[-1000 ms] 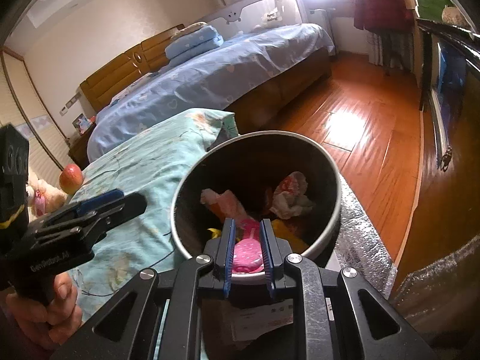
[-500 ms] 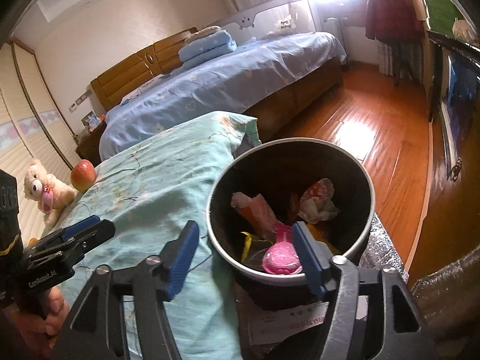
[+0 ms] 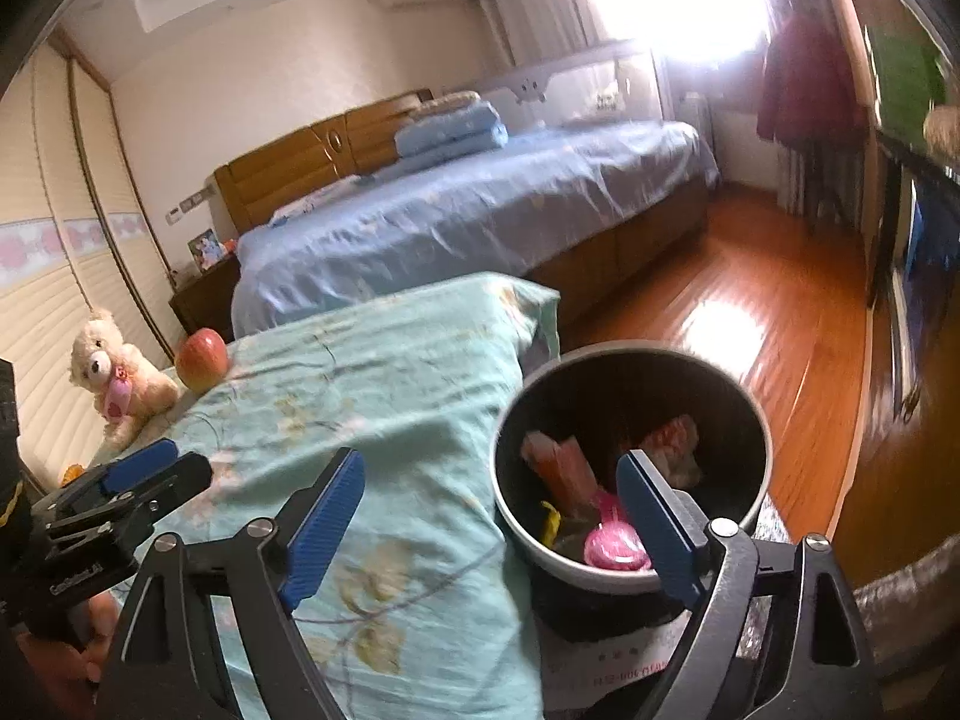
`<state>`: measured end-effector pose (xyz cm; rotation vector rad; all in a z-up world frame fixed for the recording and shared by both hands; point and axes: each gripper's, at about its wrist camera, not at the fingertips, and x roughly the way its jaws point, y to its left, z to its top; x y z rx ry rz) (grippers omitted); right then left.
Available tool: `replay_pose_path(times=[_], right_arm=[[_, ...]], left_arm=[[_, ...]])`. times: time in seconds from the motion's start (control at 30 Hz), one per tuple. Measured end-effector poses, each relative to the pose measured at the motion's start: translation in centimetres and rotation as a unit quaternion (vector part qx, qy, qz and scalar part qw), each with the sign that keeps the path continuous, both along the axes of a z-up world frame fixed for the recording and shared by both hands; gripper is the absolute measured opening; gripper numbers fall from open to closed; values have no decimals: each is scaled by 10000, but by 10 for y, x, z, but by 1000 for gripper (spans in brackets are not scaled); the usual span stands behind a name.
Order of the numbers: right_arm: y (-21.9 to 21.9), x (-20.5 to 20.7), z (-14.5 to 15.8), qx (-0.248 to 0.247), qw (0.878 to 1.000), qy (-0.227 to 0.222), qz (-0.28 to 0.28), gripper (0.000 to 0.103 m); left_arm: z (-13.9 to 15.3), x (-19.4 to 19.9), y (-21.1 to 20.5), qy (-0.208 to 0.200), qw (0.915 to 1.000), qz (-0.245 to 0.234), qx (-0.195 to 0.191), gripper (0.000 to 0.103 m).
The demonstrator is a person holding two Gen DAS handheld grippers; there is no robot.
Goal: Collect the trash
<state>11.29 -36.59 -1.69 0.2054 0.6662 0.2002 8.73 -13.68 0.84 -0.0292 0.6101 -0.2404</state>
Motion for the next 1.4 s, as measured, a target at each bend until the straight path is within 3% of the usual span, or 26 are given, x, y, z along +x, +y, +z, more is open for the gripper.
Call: replay_pose_path(times=[0.1,0.17,0.27,0.6,0.87,1.4], right_arm=[[8,-7,16,-135,9993,-348,-39,103],[15,-13,23,-222,9979,-609,-75,103],[25,-17,23,-308,9959,-849,-101,103],[46,-20,-1,-310,9957,-871,-29,103],[51,-27,3,-352,9932,-1111,-6,103],[66,-29,5,-450,9925,-1126,153,103]], left_arm=[[11,-19,10,-360,9991,213,-18,86],[12,-30,14,-579,9975,405,40,102],[9,-45,20,-894,9930,760,136,102],[-12,-58,27,-912,9884,1158,360,102],[-11,-60,25,-996,9862,1266,369,102],[-12,-59,31,-1054,9859,1243,393,102]])
